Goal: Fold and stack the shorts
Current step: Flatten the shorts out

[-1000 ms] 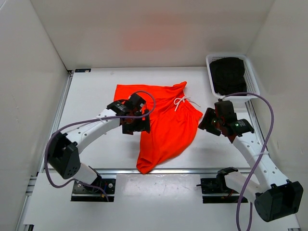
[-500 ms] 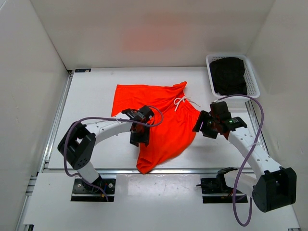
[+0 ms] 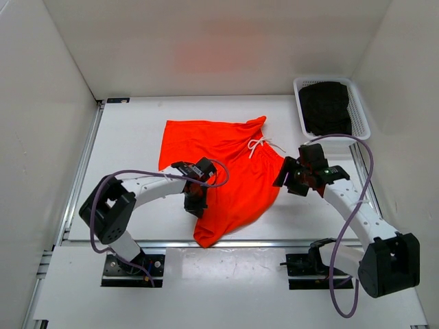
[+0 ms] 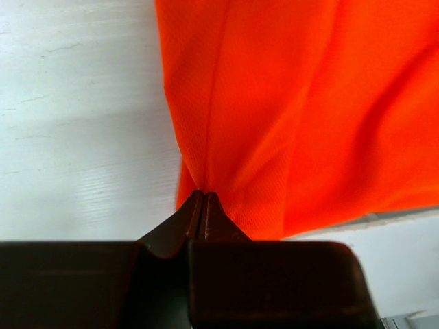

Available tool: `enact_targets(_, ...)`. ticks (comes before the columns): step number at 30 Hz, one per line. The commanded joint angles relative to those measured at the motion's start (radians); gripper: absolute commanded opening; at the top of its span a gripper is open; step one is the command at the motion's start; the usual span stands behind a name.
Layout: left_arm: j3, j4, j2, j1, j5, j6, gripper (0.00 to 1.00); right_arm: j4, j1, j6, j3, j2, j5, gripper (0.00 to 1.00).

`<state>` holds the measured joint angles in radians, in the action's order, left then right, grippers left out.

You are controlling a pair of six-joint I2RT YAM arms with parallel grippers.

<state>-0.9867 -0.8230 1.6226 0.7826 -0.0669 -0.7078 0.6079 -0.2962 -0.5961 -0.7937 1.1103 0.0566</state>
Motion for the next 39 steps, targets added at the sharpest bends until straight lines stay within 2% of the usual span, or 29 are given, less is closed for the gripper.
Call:
enact_targets(1,-0.004,0.006,-0.096,-0.017,-0.039,0.014,0.1,-0.065,0.011,-0.002,0.021,0.04,0.034,0.68)
enact_targets(5,-0.05,-0.092,-0.177,-0.077,0.016,0.048,0.1,-0.131,0.045,-0.011,0.031,0.126,0.046,0.7)
enact_targets(8,-0.079,-0.161,-0.223,-0.166,0.077,0.09,0.1,-0.175,0.058,-0.011,0.007,0.189,0.058,0.7)
enact_targets(13,-0.113,-0.162,-0.234,-0.38,0.098,0.139,0.1,-0.214,0.069,-0.011,-0.042,0.301,0.032,0.7)
enact_targets(18,-0.156,-0.127,-0.137,-0.532,0.088,0.139,0.1,-0.246,0.08,-0.033,-0.107,0.397,0.032,0.67)
enact_targets(25,-0.213,-0.096,-0.003,-0.629,0.079,0.163,0.1,-0.267,0.08,-0.042,-0.19,0.525,0.032,0.61)
enact_targets(28,-0.277,-0.096,0.074,-0.658,0.07,0.172,0.1,-0.278,0.08,-0.062,-0.229,0.575,0.032,0.52)
enact_targets(30,-0.355,-0.096,0.117,-0.674,0.07,0.183,0.1,-0.278,0.08,-0.073,-0.239,0.606,0.032,0.41)
enact_targets(31,-0.386,-0.096,0.159,-0.687,0.061,0.183,0.1,-0.278,0.08,-0.086,-0.239,0.606,0.032,0.27)
enact_targets(33,-0.485,-0.114,0.206,-0.701,0.061,0.192,0.1,-0.278,0.08,-0.096,-0.23,0.596,0.023,0.12)
enact_targets(34,-0.522,-0.126,0.229,-0.712,0.061,0.192,0.1,-0.269,0.08,-0.108,-0.23,0.583,0.006,0.01)
enact_targets(36,-0.628,-0.163,0.299,-0.721,0.079,0.203,0.1,-0.269,0.071,-0.136,-0.185,0.533,-0.004,0.01)
enact_targets(37,-0.66,-0.177,0.324,-0.721,0.079,0.221,0.13,-0.254,0.062,-0.145,-0.176,0.516,-0.004,0.01)
enact_targets(39,-0.754,-0.22,0.397,-0.721,0.067,0.243,0.4,-0.231,0.025,-0.175,-0.156,0.467,-0.047,0.01)
